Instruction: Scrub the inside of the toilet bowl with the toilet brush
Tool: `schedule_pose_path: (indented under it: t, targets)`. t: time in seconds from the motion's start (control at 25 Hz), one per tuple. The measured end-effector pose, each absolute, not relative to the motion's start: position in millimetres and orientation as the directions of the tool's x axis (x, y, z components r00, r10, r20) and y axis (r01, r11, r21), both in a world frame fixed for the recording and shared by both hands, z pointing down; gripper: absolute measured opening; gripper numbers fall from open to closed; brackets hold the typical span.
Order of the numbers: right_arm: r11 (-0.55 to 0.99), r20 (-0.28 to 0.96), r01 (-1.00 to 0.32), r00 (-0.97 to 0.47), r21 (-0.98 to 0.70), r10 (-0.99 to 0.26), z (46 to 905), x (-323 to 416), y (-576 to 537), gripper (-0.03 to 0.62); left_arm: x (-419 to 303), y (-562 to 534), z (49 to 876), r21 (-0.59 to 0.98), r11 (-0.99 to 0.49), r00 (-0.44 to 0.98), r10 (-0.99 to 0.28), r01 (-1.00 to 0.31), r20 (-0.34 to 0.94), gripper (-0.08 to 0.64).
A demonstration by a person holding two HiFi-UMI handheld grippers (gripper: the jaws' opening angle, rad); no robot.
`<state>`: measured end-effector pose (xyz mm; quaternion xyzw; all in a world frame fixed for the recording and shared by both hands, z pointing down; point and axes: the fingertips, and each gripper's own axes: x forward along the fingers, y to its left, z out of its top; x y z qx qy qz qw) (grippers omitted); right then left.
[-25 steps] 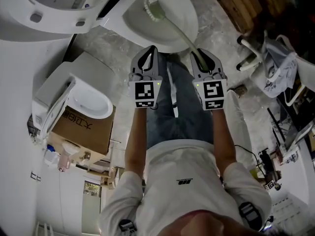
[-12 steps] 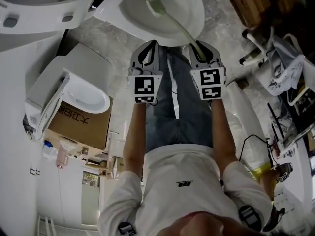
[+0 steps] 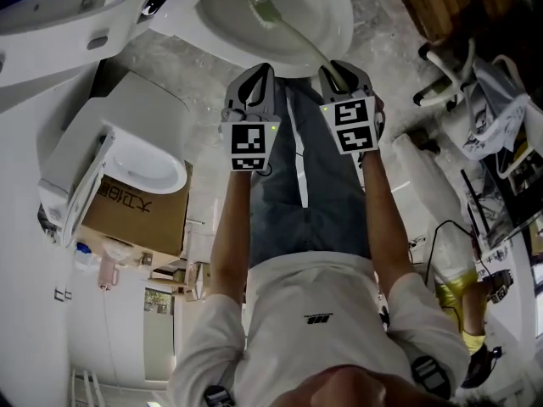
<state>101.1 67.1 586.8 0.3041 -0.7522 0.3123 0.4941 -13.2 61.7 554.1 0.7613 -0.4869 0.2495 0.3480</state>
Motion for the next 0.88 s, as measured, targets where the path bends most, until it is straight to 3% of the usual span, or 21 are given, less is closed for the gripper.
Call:
schedule_pose_path:
  t: [0.88]
  targets:
    - [0.772,0.979,-0.614,-0.198,-0.162,0.047,645.4,82.0,78.7,0.074,-19.0,72.1,578.0,0.321,-0.270,0.418,-0.520,-0.908,0.745,0.009]
